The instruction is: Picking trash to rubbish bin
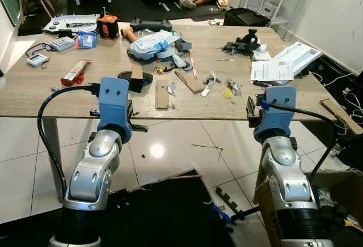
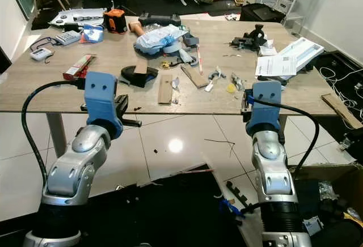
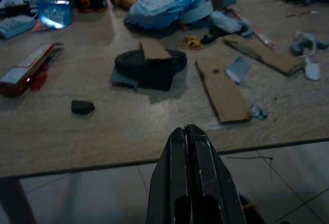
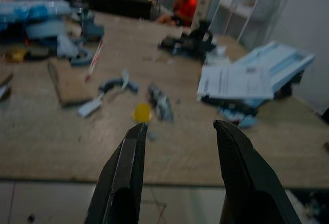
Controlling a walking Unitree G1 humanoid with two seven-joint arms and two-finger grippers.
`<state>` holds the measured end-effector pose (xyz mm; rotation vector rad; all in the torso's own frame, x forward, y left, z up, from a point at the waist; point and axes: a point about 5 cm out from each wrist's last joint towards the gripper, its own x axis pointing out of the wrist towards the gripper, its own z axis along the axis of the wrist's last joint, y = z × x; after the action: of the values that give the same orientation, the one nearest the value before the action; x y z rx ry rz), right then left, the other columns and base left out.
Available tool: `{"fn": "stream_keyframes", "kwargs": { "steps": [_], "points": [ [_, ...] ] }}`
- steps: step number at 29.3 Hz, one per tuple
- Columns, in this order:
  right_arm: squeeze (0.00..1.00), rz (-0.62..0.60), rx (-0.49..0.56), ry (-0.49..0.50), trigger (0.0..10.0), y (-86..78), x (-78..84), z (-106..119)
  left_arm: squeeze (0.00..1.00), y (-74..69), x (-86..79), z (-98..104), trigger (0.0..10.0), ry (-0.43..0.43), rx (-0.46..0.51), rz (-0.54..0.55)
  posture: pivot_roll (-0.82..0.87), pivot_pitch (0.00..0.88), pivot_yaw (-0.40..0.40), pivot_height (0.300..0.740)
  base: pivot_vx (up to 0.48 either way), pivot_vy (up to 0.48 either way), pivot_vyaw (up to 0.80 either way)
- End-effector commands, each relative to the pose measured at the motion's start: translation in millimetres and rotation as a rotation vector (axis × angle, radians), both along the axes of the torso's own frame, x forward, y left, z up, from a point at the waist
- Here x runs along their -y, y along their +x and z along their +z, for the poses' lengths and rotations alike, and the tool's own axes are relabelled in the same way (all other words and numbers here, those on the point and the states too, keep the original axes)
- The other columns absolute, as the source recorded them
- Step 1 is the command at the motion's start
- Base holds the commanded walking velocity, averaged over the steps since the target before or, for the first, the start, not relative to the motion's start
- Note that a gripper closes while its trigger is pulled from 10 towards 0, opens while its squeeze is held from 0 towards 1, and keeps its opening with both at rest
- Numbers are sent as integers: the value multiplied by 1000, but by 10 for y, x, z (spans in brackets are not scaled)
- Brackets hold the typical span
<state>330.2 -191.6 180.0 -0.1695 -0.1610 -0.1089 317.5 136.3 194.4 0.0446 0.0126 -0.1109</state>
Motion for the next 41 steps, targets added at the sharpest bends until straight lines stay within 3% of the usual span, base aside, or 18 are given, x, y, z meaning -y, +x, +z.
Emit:
{"fn": "stream_keyframes", "kwargs": {
  "steps": [1,6,17,41],
  "points": [
    [0,16,-65,16,10000,-3,-11,-135,0,2,-21,-60,10000,9,-21,22,140,49,6,740,0,0,0],
    [0,24,-88,37,10000,-15,-49,-189,0,-10,-36,-73,10000,9,-26,23,142,53,4,740,0,0,0],
    [0,43,-101,43,10000,-19,-74,-225,0,-33,-53,-89,10000,-1,-27,32,147,69,-10,740,344,0,0],
    [0,166,-60,93,10000,47,-229,-84,0,-35,-88,-73,10000,-9,-23,55,151,88,-20,740,376,0,0]
  ]
}}
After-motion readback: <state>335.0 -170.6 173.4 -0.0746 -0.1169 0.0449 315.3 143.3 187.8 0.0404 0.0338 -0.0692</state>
